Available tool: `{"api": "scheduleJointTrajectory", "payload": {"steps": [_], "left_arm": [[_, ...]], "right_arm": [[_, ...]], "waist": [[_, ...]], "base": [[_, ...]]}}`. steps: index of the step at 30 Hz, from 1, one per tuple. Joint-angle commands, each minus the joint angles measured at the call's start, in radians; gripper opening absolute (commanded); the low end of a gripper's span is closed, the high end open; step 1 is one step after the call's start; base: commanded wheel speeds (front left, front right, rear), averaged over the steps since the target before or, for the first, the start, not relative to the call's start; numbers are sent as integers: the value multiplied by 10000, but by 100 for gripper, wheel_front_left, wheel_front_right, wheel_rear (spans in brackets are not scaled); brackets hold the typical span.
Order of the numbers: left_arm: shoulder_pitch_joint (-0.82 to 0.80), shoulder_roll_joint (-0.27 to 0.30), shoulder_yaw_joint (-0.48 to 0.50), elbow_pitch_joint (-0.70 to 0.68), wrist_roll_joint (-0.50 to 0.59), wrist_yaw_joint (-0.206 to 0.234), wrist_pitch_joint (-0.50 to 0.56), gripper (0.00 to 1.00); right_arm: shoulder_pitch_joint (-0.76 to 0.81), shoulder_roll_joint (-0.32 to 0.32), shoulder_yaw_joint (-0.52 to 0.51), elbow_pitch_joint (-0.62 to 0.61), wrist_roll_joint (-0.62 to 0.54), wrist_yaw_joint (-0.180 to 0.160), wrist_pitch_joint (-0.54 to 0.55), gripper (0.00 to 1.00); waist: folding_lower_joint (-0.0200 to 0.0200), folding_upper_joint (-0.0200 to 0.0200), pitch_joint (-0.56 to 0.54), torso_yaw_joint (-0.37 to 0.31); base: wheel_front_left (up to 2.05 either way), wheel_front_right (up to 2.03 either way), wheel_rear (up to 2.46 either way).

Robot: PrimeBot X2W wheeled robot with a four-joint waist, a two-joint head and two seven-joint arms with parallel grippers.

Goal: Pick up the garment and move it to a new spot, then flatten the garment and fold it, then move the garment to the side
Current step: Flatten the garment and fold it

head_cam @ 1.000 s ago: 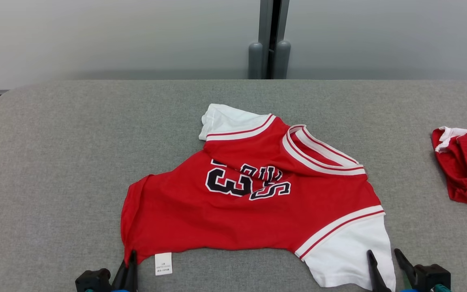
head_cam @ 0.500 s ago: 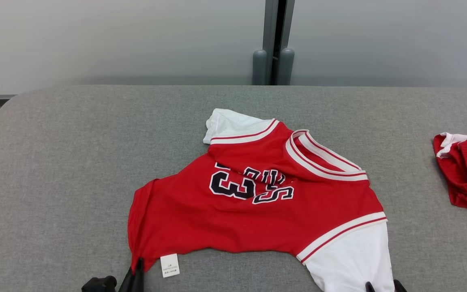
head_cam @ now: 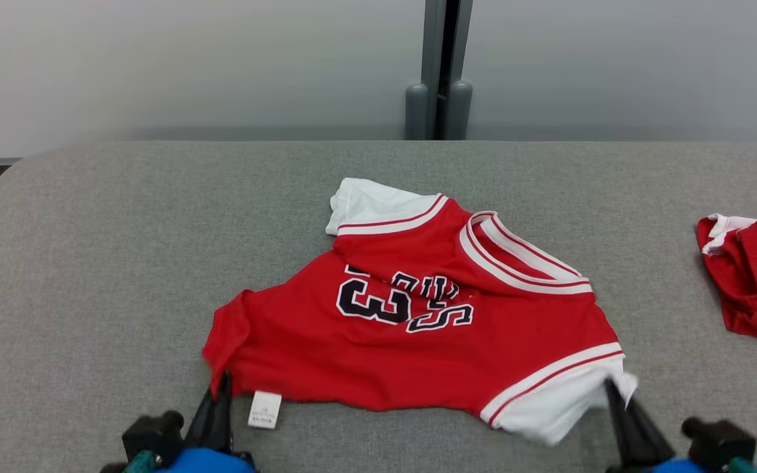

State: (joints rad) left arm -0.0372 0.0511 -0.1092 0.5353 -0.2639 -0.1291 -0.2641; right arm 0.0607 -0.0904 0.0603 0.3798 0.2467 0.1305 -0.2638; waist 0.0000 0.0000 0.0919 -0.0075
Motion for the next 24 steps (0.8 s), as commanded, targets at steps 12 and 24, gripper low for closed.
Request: {"api": "scheduleJointTrajectory", "payload": {"steps": [12,24], "left_arm": [[-3221,1703,-453,-4352,-603,-25,-9,0],[-6872,3746,-1150,-4848,-1380,-25,1075,0]], "right_arm": [[-3433,-669,-1363,-5109,1725,4,-3,0],[-6987,-2726,-1155,-5191,1735,2,522,0]], "waist": [[0,0,48,69],[0,0,641,196]], "base": [[0,0,0],[0,0,0]]}}
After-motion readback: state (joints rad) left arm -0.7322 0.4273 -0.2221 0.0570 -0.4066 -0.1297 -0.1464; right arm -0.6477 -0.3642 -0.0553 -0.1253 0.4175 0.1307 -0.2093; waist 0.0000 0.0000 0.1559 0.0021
